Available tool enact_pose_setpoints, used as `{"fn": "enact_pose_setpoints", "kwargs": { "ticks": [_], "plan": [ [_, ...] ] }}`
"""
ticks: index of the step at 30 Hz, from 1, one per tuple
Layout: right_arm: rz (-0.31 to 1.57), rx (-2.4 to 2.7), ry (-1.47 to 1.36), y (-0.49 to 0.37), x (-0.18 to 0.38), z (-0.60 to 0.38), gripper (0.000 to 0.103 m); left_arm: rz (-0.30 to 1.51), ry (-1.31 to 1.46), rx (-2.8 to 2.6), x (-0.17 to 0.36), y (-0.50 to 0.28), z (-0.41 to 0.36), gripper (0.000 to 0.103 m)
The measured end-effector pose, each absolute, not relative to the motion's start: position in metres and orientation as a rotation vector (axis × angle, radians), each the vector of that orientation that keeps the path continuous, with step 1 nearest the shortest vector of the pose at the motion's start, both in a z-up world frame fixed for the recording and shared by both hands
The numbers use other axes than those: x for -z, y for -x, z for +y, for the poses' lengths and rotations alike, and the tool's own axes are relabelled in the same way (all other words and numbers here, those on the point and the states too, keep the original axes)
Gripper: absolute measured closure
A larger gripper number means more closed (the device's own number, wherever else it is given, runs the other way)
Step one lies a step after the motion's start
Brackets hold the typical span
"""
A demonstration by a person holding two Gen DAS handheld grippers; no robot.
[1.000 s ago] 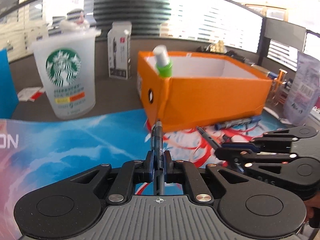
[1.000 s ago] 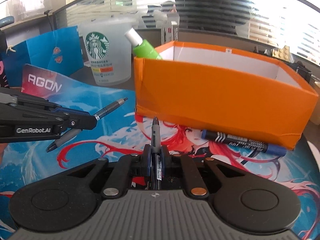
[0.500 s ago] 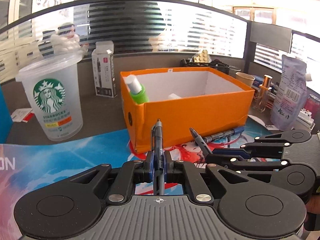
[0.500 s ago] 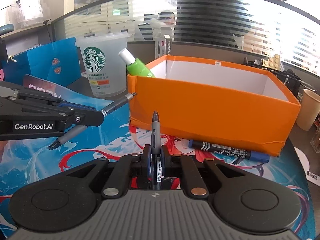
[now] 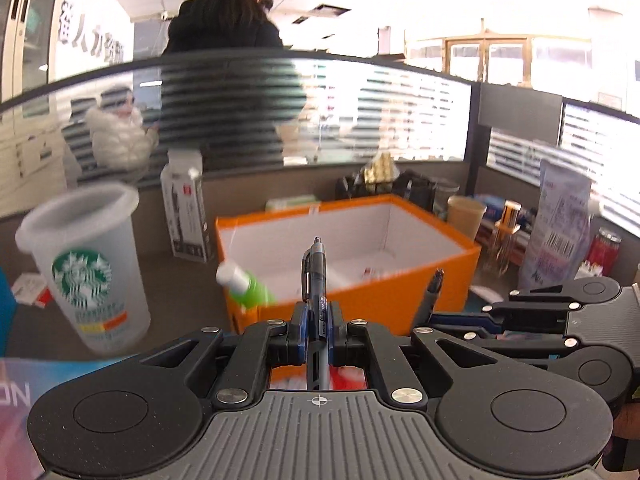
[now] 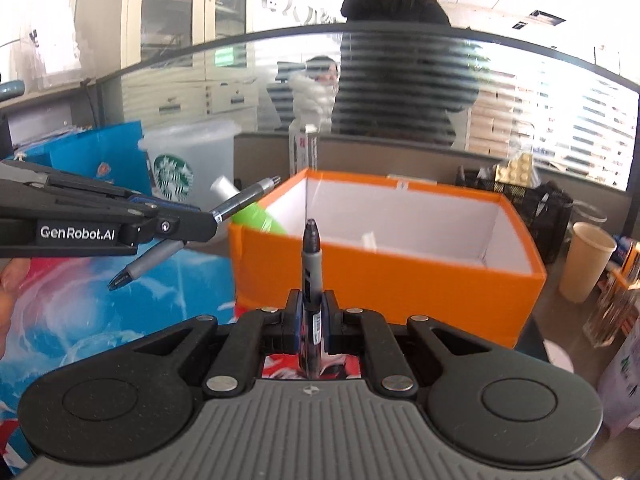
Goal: Organize rigid objects
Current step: 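Lift and carry the pen and marker with both tools over the orange box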
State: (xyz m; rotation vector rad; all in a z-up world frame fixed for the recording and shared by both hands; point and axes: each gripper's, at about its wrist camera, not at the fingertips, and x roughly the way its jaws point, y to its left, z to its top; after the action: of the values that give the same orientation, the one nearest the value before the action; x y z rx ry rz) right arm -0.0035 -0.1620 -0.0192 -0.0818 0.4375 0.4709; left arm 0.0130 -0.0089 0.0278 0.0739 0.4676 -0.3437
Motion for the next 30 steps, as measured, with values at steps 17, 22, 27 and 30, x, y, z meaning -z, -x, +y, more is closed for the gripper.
{"fn": "enact_pose_setpoints", "kwargs": {
  "ticks": [17, 22, 27, 30],
  "plan": [
    [0.330, -0.466, 0.054, -0.036, -0.033, -0.182, 0.094, 0.380, -0.060, 0.355, -0.069, -0.056, -0.028, 0.096],
    [0.312, -0.467, 0.026, -0.056, -0.048, -0.191, 0.094, 0.385, -0.048, 0.350, -0.072, -0.074, -0.030, 0.096],
    [0.328, -0.454, 0.002, -0.081, -0.051, -0.200, 0.094, 0.433, -0.029, 0.349, -0.060, -0.096, -0.032, 0.096],
    [0.350, -0.446, -0.011, -0.095, -0.045, -0.206, 0.094, 0.471, -0.019, 0.348, -0.047, -0.109, -0.033, 0.096]
  ]
}}
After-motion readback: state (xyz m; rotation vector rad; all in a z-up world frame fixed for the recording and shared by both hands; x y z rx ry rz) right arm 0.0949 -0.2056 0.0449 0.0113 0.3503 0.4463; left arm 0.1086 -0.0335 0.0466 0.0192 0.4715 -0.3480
